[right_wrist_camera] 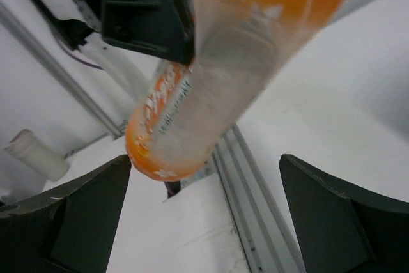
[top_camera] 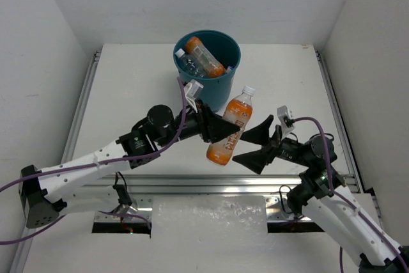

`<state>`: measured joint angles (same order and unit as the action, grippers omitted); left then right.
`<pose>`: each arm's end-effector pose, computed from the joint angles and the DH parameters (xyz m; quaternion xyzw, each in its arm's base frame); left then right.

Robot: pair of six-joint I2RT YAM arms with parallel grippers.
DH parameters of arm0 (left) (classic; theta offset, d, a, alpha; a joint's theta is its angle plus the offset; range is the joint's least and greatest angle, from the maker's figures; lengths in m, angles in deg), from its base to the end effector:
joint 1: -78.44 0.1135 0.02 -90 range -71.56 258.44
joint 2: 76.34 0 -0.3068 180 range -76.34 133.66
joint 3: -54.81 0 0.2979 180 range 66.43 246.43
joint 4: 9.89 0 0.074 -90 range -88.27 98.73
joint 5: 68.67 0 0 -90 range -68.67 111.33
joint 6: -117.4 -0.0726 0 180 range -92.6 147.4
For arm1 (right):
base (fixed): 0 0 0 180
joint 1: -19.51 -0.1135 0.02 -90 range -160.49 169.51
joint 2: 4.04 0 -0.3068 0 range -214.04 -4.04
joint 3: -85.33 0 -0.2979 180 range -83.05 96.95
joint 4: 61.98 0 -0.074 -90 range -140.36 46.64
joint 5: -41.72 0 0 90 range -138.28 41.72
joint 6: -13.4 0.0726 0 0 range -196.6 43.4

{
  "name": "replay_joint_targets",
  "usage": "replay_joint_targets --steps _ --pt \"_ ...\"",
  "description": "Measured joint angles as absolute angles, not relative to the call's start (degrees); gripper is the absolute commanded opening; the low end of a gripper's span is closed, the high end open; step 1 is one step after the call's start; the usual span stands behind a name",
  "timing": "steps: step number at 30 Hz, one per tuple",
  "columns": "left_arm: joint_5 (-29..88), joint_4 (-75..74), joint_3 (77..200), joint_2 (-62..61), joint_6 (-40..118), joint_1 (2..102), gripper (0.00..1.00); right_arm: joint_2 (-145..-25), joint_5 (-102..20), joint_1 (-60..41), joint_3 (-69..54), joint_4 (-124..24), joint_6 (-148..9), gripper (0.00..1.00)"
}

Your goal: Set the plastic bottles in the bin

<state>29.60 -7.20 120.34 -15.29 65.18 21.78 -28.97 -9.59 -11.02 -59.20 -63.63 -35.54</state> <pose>0.1640 -0.2683 0.4098 0.1649 0.6763 -0.5597 0.4496 0.1168 0.1216 0.3249 -0.2023 0.6137 0.5982 0.4739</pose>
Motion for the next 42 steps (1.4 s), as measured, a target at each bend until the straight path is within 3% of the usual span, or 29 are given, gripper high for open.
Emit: replay_joint_targets --steps 6,9,10,12,13,14,16,20,26,31,37,42 --pt "33.47 -10.94 120.19 -13.58 65.68 21.78 0.0 -34.63 -5.65 -11.02 -57.19 -69.88 -31.98 0.99" --pt "34.47 -13.15 119.38 -13.25 66.31 21.78 0.0 -38.28 -4.6 -11.02 -56.09 -73.71 -29.51 0.9" --pt "34.58 -13.63 119.23 -13.17 66.49 21.78 0.02 -39.26 -4.21 -11.02 -56.05 -75.28 -28.5 0.75" --pt "34.76 -14.37 119.23 -12.79 66.69 21.78 0.24 -41.12 -3.18 -11.04 -55.98 -78.45 -26.76 0.52" --pt "34.76 -14.77 119.23 -12.55 66.55 21.78 0.62 -41.89 -2.55 -11.04 -55.9 -79.65 -25.77 0.25" --pt "34.93 -15.05 119.23 -12.47 65.86 21.89 0.78 -42.39 -2.07 -11.04 -55.83 -80.18 -24.96 0.14" --pt "34.41 -14.96 119.31 -12.44 65.83 21.85 0.99 -43.16 -2.26 -11.02 -55.42 -80.75 -25.12 0.0" --pt "27.13 -6.79 122.59 -12.53 64.52 21.61 1.0 -43.53 -6.55 -11.13 -53.01 -75.11 -29.82 0.0" --pt "-7.1 21.47 138.42 -15.48 65.75 22.46 1.0 -50.63 -22.59 -11.04 -41.08 -62.28 -43.08 0.0" --pt "-29.13 36.75 141.48 -25.25 67.95 23.9 1.0 -62.74 -31.95 -11.06 -27.02 -56.84 -53.03 0.0" --pt "-36.65 41.67 136.67 -33.67 64.89 24.05 1.0 -80.77 -43.29 -11.04 -9.63 -52.68 -64.63 0.0" --pt "-35.25 43.02 131.51 -28.05 62.31 24.51 0.99 -94.65 -51.27 -10.99 3.49 -48.77 -73.09 0.04"
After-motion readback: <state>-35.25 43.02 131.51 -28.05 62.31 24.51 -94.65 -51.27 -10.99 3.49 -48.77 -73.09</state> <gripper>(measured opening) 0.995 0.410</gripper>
